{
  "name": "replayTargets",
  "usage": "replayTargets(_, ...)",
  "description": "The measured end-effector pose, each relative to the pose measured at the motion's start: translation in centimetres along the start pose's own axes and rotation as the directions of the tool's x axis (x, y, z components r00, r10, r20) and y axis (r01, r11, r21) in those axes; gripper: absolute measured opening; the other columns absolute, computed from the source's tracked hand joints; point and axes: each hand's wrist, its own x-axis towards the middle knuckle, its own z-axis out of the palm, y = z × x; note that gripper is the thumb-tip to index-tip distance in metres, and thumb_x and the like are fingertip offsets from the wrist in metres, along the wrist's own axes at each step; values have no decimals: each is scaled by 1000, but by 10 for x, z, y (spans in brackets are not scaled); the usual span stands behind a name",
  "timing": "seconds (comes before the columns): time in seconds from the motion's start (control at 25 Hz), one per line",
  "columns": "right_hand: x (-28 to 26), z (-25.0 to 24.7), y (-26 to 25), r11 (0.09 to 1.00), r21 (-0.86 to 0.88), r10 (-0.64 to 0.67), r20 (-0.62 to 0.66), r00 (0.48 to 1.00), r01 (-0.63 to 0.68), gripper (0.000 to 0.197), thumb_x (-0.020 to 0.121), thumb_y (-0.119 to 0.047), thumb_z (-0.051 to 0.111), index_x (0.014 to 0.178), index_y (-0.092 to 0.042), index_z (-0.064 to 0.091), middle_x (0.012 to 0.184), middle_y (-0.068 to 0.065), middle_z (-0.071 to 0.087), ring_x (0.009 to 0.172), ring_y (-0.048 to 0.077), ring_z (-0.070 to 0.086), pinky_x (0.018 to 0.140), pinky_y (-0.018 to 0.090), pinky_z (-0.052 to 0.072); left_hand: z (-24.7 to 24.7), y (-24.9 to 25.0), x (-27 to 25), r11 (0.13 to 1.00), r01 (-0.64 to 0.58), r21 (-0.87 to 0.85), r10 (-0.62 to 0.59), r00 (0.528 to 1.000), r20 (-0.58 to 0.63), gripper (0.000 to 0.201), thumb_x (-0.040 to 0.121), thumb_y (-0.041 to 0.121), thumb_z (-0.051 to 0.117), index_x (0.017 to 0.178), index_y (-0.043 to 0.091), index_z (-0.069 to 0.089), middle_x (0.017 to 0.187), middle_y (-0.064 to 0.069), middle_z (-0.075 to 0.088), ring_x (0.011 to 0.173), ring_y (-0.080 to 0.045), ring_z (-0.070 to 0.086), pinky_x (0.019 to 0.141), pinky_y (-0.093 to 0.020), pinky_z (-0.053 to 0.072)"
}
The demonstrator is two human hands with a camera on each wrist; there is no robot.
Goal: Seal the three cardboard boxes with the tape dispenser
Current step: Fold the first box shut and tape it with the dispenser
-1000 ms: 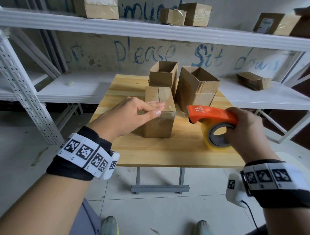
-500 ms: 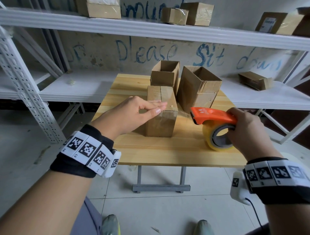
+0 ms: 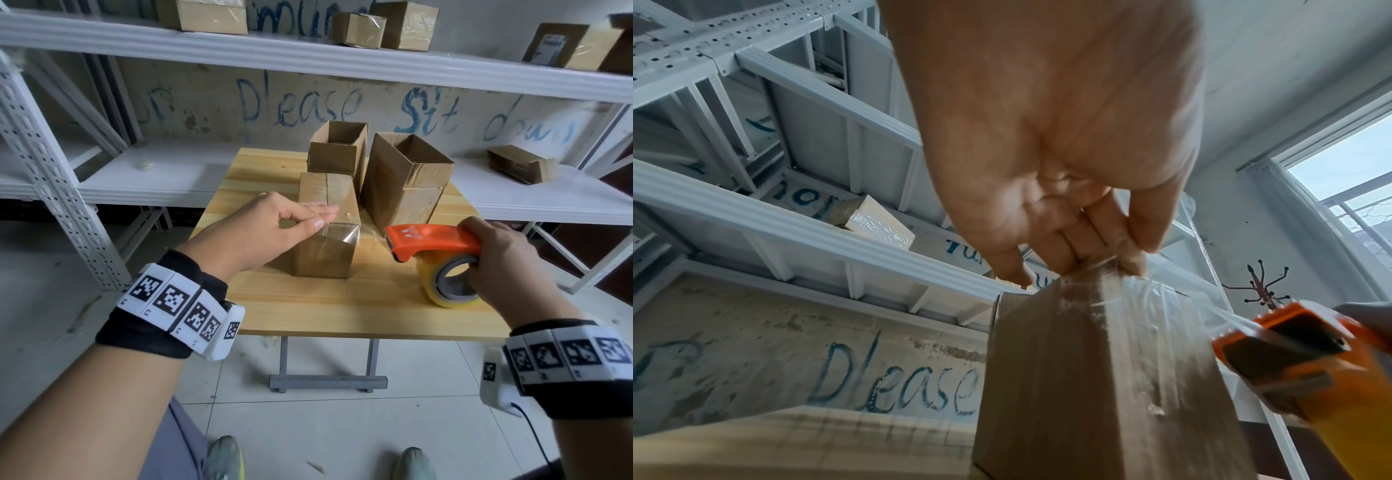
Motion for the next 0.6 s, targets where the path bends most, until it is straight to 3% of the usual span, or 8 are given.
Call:
replayTargets(0.12, 2, 4, -22, 997, -58, -54, 20, 998, 55, 35, 80, 8, 63, 107, -13, 58, 81, 1, 47, 62, 19, 45, 52, 24, 28, 1, 0, 1, 999, -6, -36, 6, 1000, 4, 29, 104, 32, 54, 129, 36, 68, 136, 35, 56, 133, 19, 40, 122, -28, 27)
replayTargets(0.24, 6, 5, -35, 995, -74, -58, 42, 997, 61, 35, 82, 2, 67, 111, -14, 57, 81, -1, 42, 57, 10, 37, 49, 18, 22, 2, -2, 2, 998, -3, -67, 2, 1000, -4, 28, 102, 30, 57, 128, 33, 69, 137, 32, 57, 134, 16, 40, 123, -32, 28)
replayTargets(0.44, 17, -6, -49, 988, -138, -73, -24, 997, 68, 34, 76, 2, 70, 105, -10, 58, 85, 7, 42, 72, 27, 44, 66, 34, 36, 5, -1, 2, 997, 0, -77, -3, 999, -36, 29, 100, 27, 61, 128, 30, 69, 136, 30, 58, 133, 17, 42, 123, -31, 29)
replayTargets(0.6, 24, -13, -62, 975, -205, -101, -78, 992, 84, 26, 83, 0, 55, 107, -9, 63, 86, 11, 47, 82, 35, 51, 70, 43, 43, 6, -1, 4, 997, 8, -71, -11, 999, -41, 28, 100, 29, 61, 127, 31, 69, 136, 31, 58, 133, 17, 42, 123, -33, 29)
